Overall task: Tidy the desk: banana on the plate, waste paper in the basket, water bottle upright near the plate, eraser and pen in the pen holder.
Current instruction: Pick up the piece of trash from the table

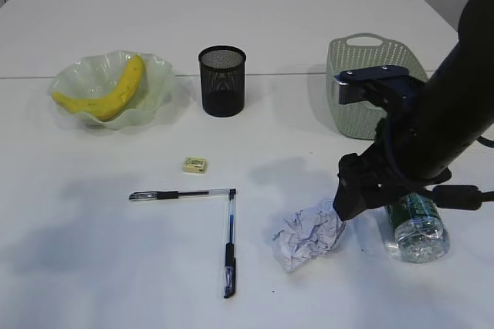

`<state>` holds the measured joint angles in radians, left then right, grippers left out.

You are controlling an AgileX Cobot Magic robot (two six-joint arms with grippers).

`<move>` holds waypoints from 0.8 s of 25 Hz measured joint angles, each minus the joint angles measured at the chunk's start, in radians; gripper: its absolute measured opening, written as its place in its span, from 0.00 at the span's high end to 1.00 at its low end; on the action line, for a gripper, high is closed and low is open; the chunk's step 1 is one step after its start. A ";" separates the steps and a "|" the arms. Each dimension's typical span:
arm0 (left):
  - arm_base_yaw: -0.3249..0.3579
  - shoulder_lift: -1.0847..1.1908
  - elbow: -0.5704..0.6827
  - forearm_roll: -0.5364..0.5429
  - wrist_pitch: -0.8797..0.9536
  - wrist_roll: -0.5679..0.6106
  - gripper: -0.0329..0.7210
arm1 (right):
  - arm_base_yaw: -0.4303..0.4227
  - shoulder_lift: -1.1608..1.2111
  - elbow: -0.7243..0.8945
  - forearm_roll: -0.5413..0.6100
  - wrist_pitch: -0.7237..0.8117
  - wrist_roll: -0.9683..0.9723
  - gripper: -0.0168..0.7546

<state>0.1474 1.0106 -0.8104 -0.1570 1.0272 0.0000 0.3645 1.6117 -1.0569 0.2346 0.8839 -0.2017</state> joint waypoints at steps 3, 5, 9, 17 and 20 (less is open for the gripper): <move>0.000 0.000 0.000 0.000 -0.007 0.000 0.31 | 0.000 0.026 0.000 0.000 -0.057 -0.026 0.17; 0.000 0.000 0.000 -0.002 -0.017 0.000 0.31 | 0.000 0.046 -0.002 0.000 -0.086 -0.035 0.17; 0.000 0.000 0.000 -0.002 -0.028 0.000 0.31 | 0.000 0.098 -0.029 0.002 -0.094 -0.044 0.16; 0.000 0.000 0.000 -0.002 -0.032 0.000 0.31 | 0.000 0.221 -0.158 0.015 -0.028 -0.052 0.16; 0.000 0.000 0.000 -0.002 -0.034 0.000 0.31 | 0.000 0.250 -0.174 0.017 0.001 -0.081 0.16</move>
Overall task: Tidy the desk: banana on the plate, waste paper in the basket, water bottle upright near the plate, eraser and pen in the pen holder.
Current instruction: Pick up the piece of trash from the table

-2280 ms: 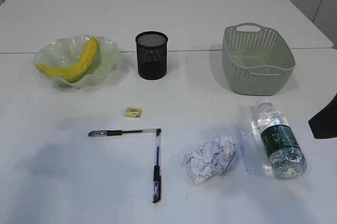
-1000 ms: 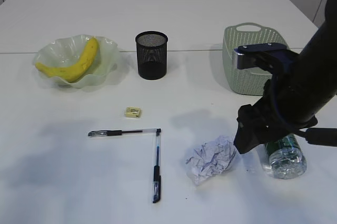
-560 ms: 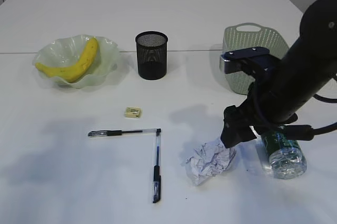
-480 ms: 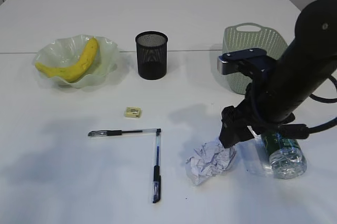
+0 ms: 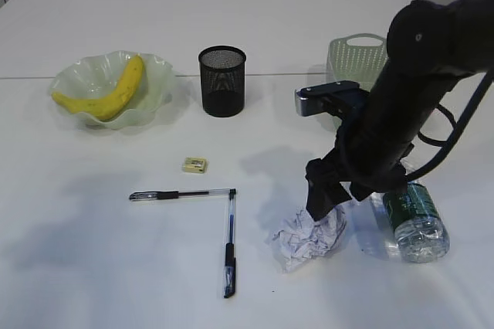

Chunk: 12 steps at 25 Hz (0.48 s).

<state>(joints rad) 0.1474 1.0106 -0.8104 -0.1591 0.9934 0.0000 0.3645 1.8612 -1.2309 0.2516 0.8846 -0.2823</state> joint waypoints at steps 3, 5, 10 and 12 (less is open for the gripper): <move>0.000 0.000 0.000 0.000 -0.001 0.000 0.31 | 0.000 0.007 0.000 0.000 0.022 -0.028 0.16; 0.000 0.000 0.000 0.000 -0.002 0.000 0.31 | 0.000 0.007 -0.001 0.000 0.022 -0.032 0.16; 0.000 0.000 0.000 0.000 -0.002 0.000 0.31 | 0.000 0.007 -0.001 0.000 0.022 -0.037 0.16; 0.000 0.000 0.000 0.000 -0.002 0.000 0.31 | 0.000 0.013 -0.002 0.004 0.022 -0.038 0.16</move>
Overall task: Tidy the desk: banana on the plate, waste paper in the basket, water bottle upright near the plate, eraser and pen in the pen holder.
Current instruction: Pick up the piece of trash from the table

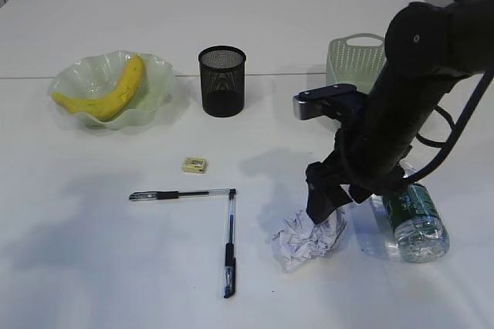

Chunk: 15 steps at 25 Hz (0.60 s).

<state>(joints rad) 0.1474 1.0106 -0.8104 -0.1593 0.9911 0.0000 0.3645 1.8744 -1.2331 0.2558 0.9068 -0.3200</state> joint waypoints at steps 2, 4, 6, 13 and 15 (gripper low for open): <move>0.000 0.000 0.000 -0.002 0.000 0.000 0.31 | 0.000 0.017 -0.002 0.008 -0.002 -0.002 0.16; 0.000 0.000 0.000 -0.002 0.000 0.000 0.31 | 0.000 0.040 -0.002 0.016 -0.002 -0.002 0.16; 0.000 0.000 0.000 -0.004 0.000 0.000 0.31 | 0.000 0.059 -0.002 0.023 -0.003 -0.002 0.16; 0.000 0.000 0.000 -0.005 0.000 0.000 0.31 | 0.008 0.072 -0.002 0.035 -0.038 -0.006 0.18; 0.000 0.000 0.000 -0.005 0.000 0.000 0.31 | 0.008 0.082 -0.002 0.035 -0.040 -0.006 0.20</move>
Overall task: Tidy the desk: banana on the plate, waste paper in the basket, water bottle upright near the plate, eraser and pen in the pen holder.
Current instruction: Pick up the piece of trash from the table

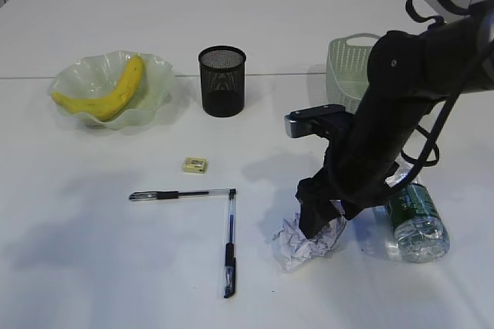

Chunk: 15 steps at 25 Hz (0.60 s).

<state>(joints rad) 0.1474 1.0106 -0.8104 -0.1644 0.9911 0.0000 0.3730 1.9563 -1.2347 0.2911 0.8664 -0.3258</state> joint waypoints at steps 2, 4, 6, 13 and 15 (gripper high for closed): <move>0.000 0.000 0.000 0.000 0.000 0.000 0.31 | 0.000 0.012 0.000 0.004 0.000 0.000 0.21; 0.000 0.000 0.000 0.000 0.000 0.000 0.31 | 0.000 0.026 0.000 0.010 0.000 0.000 0.22; 0.000 0.000 0.000 0.000 0.000 0.000 0.31 | 0.000 0.033 0.000 0.019 0.000 0.000 0.22; 0.000 0.000 0.000 -0.001 0.000 0.000 0.31 | 0.000 0.034 0.000 0.032 0.002 -0.002 0.53; 0.000 0.000 0.000 -0.002 0.000 0.000 0.31 | 0.000 0.034 0.000 0.034 0.011 -0.002 0.67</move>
<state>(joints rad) 0.1474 1.0106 -0.8104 -0.1666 0.9911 0.0000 0.3730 1.9906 -1.2347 0.3247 0.8771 -0.3278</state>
